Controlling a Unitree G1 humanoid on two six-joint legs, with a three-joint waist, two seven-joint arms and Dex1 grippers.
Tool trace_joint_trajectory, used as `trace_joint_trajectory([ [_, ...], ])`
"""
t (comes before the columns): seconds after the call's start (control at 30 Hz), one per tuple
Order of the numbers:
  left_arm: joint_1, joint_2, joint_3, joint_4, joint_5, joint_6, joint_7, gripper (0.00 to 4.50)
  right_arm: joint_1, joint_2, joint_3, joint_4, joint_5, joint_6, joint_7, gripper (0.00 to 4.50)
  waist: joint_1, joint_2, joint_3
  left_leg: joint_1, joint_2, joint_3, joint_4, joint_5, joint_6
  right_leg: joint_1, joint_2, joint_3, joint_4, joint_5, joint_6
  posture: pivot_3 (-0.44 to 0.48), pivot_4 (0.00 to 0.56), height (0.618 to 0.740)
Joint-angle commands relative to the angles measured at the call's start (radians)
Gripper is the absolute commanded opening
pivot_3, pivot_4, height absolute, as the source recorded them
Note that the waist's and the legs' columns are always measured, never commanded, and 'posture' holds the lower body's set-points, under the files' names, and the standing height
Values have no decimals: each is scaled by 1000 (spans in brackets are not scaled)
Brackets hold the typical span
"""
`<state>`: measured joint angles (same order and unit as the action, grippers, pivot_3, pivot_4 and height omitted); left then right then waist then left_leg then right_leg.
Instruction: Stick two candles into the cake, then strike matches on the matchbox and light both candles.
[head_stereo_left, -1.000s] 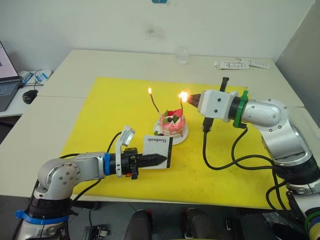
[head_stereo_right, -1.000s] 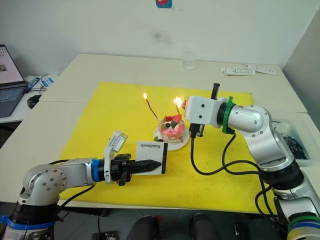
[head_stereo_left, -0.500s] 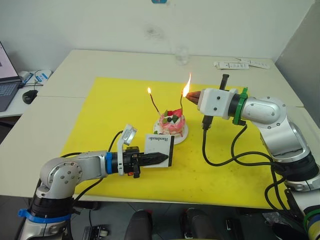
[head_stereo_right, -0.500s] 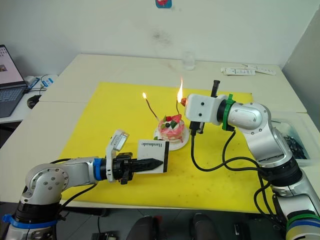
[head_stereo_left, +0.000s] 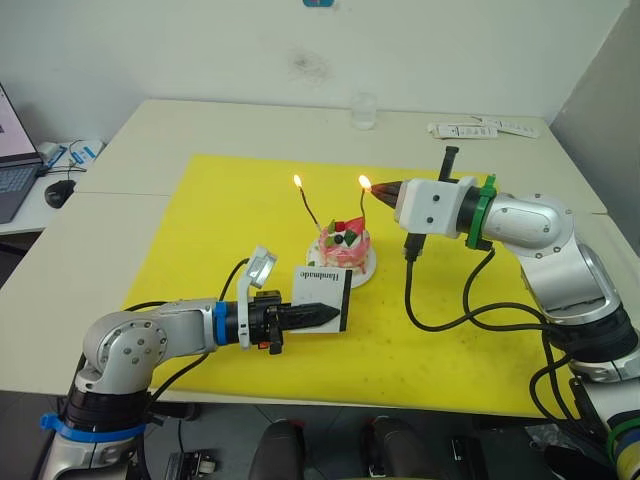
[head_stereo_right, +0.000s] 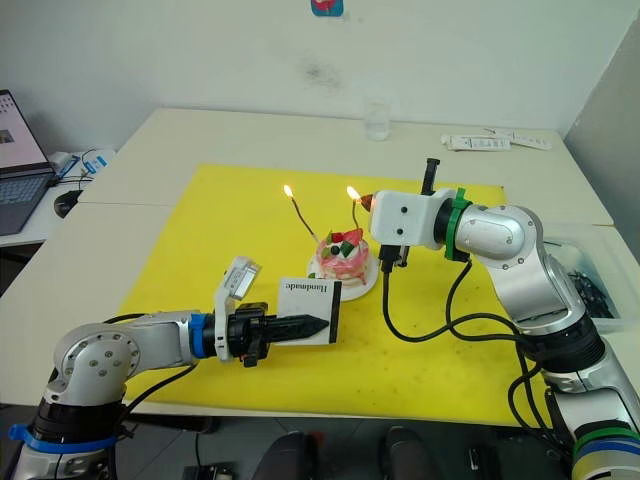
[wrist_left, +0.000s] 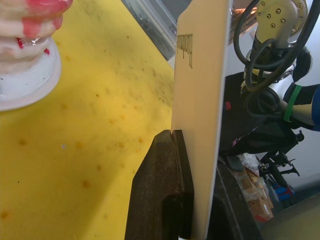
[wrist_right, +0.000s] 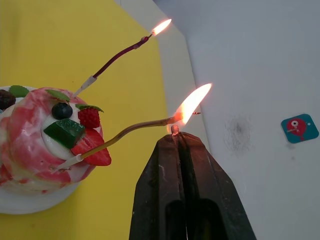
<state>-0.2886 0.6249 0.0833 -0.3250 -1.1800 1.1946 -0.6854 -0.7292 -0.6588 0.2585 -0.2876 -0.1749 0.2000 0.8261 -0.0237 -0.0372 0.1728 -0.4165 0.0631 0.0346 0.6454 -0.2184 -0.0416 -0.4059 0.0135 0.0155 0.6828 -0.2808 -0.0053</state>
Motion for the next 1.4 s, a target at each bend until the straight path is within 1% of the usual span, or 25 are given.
trace_joint_trajectory([
  [0.03,-15,-5,3,-30,-20,-1,-3,0,-29,-3,-28,-11,-5,-21,-5,36,0,0,0,0,0,0,0,0,0,0,0,0,0,0,0,0,150,740],
  [1.4,-16,-11,-4,-35,-24,4,6,0,-34,-6,-24,-7,-19,-36,-1,36,0,0,0,0,0,0,0,0,0,0,0,0,0,1,-1,0,150,740],
])
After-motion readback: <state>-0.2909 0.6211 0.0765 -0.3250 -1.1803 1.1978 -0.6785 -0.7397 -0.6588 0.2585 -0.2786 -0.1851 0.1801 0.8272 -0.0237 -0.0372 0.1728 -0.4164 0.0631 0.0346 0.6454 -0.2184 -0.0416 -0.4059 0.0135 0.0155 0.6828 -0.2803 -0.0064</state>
